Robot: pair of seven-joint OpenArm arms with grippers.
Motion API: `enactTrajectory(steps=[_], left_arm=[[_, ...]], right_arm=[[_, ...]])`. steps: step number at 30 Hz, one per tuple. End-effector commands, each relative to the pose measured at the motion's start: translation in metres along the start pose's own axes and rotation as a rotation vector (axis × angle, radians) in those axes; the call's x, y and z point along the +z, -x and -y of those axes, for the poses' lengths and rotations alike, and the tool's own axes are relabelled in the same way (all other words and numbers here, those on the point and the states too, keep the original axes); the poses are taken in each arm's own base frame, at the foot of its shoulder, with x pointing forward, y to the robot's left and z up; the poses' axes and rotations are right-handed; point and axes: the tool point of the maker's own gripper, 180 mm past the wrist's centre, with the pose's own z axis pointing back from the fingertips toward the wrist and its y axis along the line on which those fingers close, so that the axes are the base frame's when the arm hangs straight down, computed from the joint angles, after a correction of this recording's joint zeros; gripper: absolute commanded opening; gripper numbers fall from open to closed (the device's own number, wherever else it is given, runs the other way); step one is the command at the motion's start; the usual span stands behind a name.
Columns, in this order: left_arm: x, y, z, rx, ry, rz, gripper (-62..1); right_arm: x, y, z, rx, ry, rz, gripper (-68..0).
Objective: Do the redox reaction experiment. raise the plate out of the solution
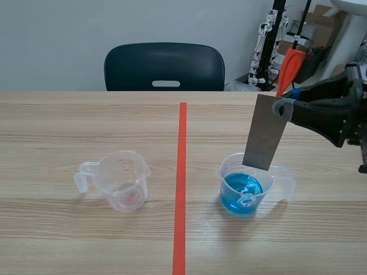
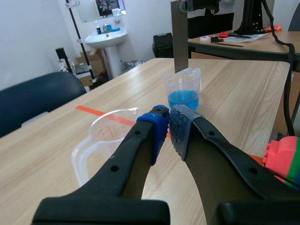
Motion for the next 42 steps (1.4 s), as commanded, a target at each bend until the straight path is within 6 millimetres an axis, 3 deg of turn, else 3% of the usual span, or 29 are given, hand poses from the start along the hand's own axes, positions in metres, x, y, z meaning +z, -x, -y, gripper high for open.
enactTrajectory(steps=[1,11,21,32,42], left_arm=[[-0.006,-0.010,-0.009,-0.003,-0.001,0.036,-58.1],[-0.039,-0.014,-0.044,-0.047,0.053,-0.080,-58.4],[-0.080,-0.001,-0.077,-0.043,0.093,-0.202,-58.4],[-0.134,0.053,-0.042,-0.023,0.242,-0.377,-58.4],[-0.188,0.059,-0.031,-0.040,0.237,-0.340,-58.8]], right_arm=[[0.002,-0.019,0.006,0.029,0.000,0.036,-66.9],[-0.001,-0.040,0.004,0.034,-0.012,0.028,-66.9],[0.000,-0.060,0.014,-0.010,0.026,0.054,-66.9],[-0.006,-0.070,0.014,-0.028,0.028,0.034,-66.9],[-0.007,-0.080,0.010,-0.035,0.016,0.012,-66.9]])
